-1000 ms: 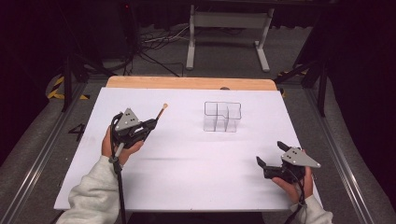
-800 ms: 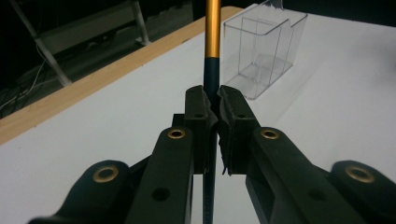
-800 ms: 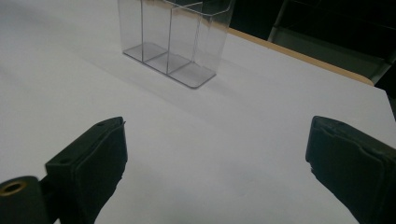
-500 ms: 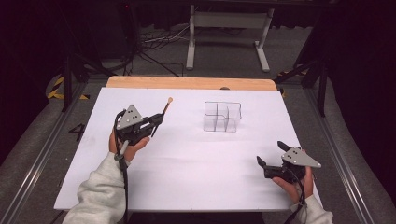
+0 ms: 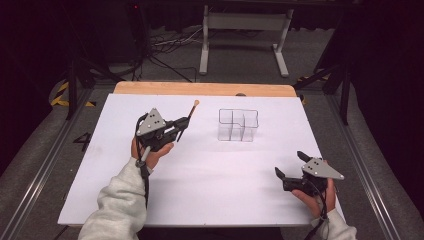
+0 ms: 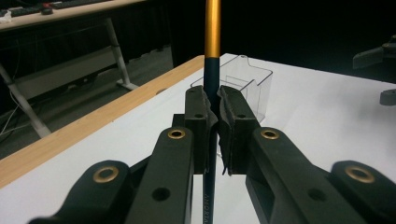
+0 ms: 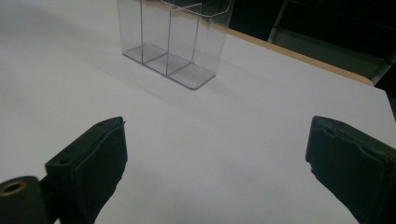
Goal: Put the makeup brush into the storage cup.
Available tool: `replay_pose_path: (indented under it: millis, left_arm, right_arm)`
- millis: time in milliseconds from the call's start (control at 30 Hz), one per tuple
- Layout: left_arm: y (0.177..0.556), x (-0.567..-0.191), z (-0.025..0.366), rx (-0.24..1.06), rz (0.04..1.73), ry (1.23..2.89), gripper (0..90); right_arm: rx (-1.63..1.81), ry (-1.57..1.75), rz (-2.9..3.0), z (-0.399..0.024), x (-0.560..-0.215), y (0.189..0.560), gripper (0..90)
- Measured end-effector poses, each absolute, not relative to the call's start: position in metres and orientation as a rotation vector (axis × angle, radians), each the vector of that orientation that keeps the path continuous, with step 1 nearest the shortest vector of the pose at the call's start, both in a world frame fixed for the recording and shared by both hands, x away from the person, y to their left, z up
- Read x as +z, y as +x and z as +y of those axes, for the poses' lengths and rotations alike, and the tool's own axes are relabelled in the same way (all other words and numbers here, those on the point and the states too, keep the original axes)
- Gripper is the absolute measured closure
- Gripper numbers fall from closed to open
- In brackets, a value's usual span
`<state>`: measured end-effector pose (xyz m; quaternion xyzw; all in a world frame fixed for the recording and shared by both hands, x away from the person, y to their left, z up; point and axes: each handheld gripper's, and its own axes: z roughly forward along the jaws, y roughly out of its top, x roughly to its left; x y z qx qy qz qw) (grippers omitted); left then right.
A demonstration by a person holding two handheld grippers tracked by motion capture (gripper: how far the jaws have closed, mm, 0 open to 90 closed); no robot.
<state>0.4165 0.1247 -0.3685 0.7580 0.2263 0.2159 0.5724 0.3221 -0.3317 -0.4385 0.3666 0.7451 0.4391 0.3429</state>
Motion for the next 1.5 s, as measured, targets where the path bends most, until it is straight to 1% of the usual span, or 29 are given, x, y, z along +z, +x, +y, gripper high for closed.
replay_pose_path:
  millis: [667,867,1500]
  left_arm:
    - [0.433,-0.364,0.097,0.473,0.484,1.718,82.7]
    - [0.437,-0.364,0.088,0.442,0.476,1.697,82.7]
    - [0.451,-0.343,0.039,0.397,0.372,1.669,82.7]
  right_arm:
    - [1.147,0.954,1.936,-0.332,-0.438,0.322,6.2]
    - [1.147,0.951,1.938,-0.332,-0.438,0.322,6.2]
    - [1.151,0.95,1.941,-0.331,-0.439,0.323,6.2]
